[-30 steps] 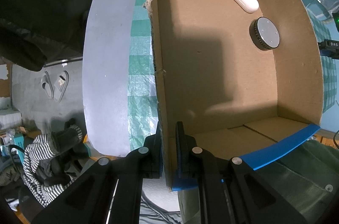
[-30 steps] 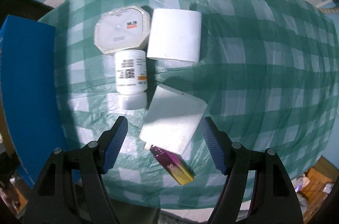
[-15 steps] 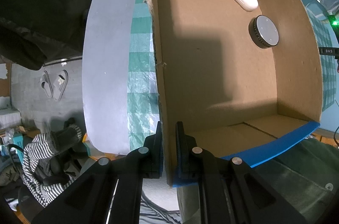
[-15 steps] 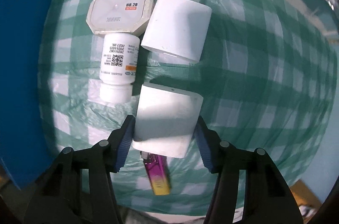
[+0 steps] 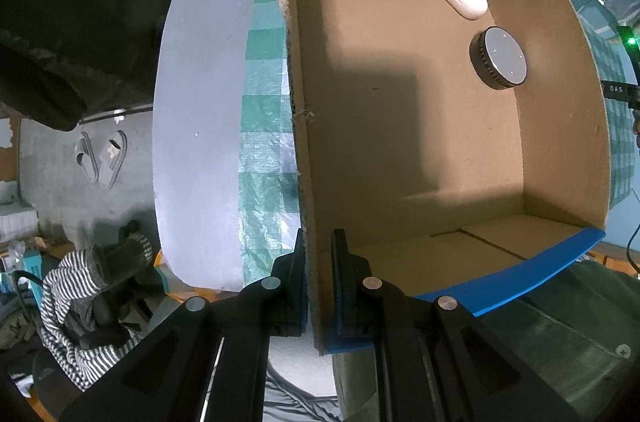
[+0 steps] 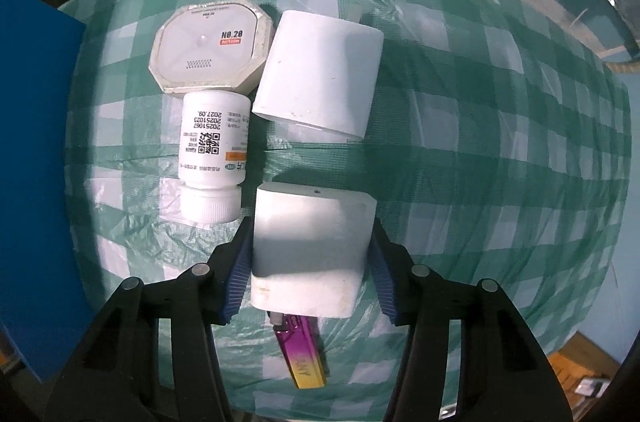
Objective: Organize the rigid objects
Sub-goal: 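Close the right tool on the white charger cube and lift it, then carry the white charger cube into the box and open the right tool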
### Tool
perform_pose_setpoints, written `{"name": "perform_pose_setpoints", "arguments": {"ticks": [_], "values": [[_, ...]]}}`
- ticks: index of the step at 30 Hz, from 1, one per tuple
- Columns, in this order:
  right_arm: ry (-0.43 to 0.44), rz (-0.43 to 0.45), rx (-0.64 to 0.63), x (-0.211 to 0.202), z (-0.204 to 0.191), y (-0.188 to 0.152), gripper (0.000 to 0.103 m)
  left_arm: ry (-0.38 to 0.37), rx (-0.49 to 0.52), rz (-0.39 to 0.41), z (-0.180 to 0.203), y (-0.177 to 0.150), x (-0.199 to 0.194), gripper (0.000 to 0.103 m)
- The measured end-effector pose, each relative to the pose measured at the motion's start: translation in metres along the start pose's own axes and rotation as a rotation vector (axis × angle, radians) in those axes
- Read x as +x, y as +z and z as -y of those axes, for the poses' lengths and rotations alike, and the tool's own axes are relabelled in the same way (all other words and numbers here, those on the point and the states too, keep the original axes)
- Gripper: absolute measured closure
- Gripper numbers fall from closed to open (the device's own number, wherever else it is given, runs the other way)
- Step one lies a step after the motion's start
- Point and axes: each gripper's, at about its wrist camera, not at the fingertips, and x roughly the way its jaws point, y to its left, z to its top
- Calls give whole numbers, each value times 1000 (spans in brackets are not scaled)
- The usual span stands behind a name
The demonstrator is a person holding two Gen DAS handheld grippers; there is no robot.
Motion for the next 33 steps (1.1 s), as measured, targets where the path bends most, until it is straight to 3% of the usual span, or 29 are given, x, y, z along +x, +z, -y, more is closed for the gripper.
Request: {"name": "perform_pose_setpoints", "arguments": {"ticks": [18, 33], "values": [[88, 67, -26, -60, -14, 0, 52, -4, 6, 0, 0, 1, -1, 93], [161, 121, -150, -114, -75, 8, 52, -7, 12, 1, -1, 1, -1, 93]]}}
